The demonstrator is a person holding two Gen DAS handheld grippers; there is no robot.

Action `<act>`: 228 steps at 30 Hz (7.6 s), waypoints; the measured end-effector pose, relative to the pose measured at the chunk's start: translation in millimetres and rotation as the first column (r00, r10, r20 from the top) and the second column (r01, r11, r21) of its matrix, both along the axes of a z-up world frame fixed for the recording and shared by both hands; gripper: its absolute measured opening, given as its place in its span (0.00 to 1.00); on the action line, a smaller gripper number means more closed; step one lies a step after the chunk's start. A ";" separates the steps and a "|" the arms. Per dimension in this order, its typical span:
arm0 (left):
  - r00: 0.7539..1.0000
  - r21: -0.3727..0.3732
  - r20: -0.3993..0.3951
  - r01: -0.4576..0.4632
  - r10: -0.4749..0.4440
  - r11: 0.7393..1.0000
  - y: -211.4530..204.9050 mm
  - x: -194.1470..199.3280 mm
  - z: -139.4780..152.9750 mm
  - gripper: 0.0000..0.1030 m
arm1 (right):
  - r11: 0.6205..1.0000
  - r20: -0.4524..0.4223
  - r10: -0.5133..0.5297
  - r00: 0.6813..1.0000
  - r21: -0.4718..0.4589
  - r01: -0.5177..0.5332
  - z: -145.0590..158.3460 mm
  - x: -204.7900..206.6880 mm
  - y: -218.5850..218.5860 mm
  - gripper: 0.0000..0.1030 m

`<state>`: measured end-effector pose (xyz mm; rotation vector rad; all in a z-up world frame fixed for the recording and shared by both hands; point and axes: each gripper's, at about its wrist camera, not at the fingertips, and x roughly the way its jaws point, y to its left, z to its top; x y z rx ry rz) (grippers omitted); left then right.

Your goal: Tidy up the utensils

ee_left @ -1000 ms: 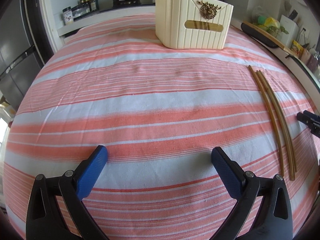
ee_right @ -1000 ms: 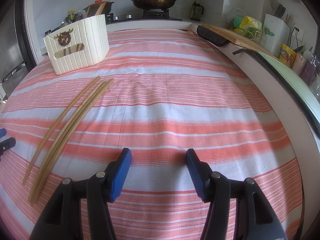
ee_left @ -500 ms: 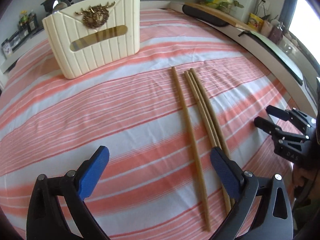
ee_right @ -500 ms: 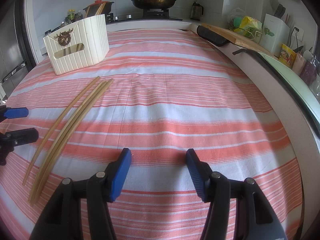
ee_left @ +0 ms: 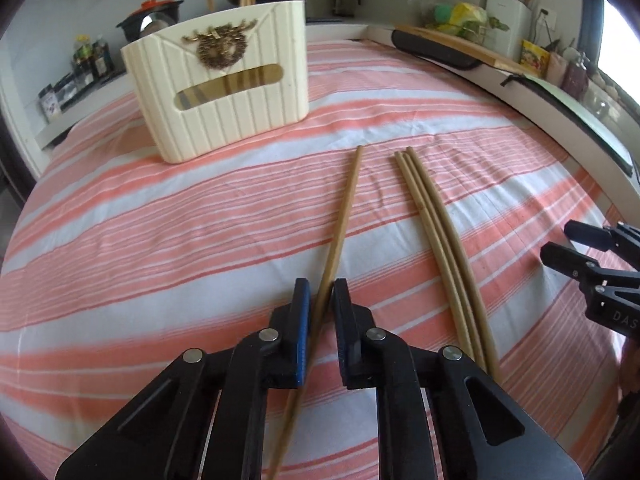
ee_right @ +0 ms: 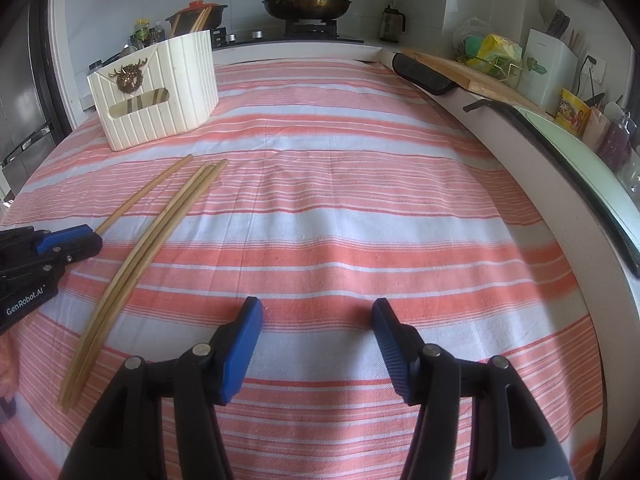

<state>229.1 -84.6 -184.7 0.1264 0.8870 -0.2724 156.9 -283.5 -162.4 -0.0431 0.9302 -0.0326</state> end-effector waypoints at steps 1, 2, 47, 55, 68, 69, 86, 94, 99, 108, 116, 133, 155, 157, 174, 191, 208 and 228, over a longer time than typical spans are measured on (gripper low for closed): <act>0.999 -0.006 0.000 -0.033 0.033 0.999 9.6 -3.3 0.1 0.10 | 0.999 -0.006 0.017 1.000 0.049 -0.017 3.8 -0.6 3.2 0.56; 0.998 -0.009 0.000 -0.064 0.064 0.998 18.8 -7.0 0.1 0.10 | 0.994 -0.006 0.045 0.999 0.104 -0.044 9.6 -0.2 8.7 0.56; 0.991 0.050 -0.063 -0.114 0.117 0.992 76.1 -31.5 2.3 0.09 | 0.974 -0.148 0.200 0.969 0.134 -0.181 12.3 18.8 57.2 0.29; 0.953 -0.094 -0.092 -0.296 0.288 0.950 88.7 -76.6 1.8 0.07 | 0.991 -0.111 0.135 0.985 -0.005 -0.136 6.1 -14.7 50.9 0.07; 0.983 -0.064 -0.118 -0.147 0.139 0.987 95.9 -84.1 21.2 0.84 | 0.980 -0.174 0.191 0.966 0.090 -0.178 17.4 -35.9 13.7 0.45; 0.985 -0.061 -0.117 -0.132 0.124 0.989 97.9 -81.3 22.6 0.85 | 0.978 -0.179 0.194 0.965 0.110 -0.176 18.7 -33.0 11.8 0.45; 0.966 0.018 -0.260 -0.008 0.012 1.000 99.2 26.5 0.5 0.82 | 0.960 -0.354 0.274 0.894 0.040 -0.279 5.6 46.6 42.1 0.44; 0.973 0.014 -0.230 0.013 -0.009 1.000 80.9 50.1 8.0 0.21 | 0.968 -0.348 0.244 0.905 0.032 -0.249 4.6 108.1 58.8 0.10; 0.985 -0.073 -0.173 -0.027 0.014 0.997 92.6 46.5 29.4 0.06 | 0.972 -0.305 0.235 0.923 0.101 -0.214 17.6 124.9 56.7 0.07; 0.996 -0.192 0.081 -0.011 0.027 0.981 117.7 -8.5 134.5 0.05 | 0.945 -0.011 0.278 0.961 0.180 -0.272 127.9 71.5 48.4 0.07; 0.975 -0.236 0.218 0.023 0.030 0.971 127.6 -48.8 184.8 0.05 | 0.937 0.203 0.316 0.927 0.089 -0.339 204.2 13.7 59.9 0.07; 0.962 0.046 -0.271 -0.021 0.032 0.999 88.1 63.5 12.7 0.45 | 0.927 0.353 0.277 0.894 0.146 -0.345 239.4 -41.0 45.9 0.07; 0.963 -0.282 0.265 0.029 0.049 0.959 129.8 -37.2 198.5 0.04 | 0.919 0.380 0.267 0.886 0.176 -0.352 234.7 -41.2 46.7 0.07; 0.952 -0.291 0.302 0.031 0.061 0.956 131.5 -41.2 210.4 0.04 | 0.919 0.382 0.268 0.884 0.175 -0.354 234.8 -38.2 51.8 0.07; 0.829 -0.327 0.534 0.022 0.165 0.945 148.5 27.2 324.4 0.04 | 0.940 0.533 0.253 0.808 0.061 -0.335 299.2 61.1 99.1 0.07; 0.949 -0.296 0.259 -0.101 0.182 0.950 132.5 200.5 204.2 0.04 | 0.919 0.244 0.347 0.906 0.104 -0.380 190.5 255.8 149.4 0.07; 0.925 -0.126 0.335 -0.146 0.181 0.981 150.7 61.9 222.7 0.99 | 0.921 0.372 0.359 0.856 0.006 -0.389 251.2 166.9 121.5 0.60; 0.937 -0.022 0.070 -0.342 0.343 0.939 99.8 -104.5 31.2 0.99 | 0.997 0.168 0.077 0.983 0.012 -0.080 37.8 -83.2 18.2 0.63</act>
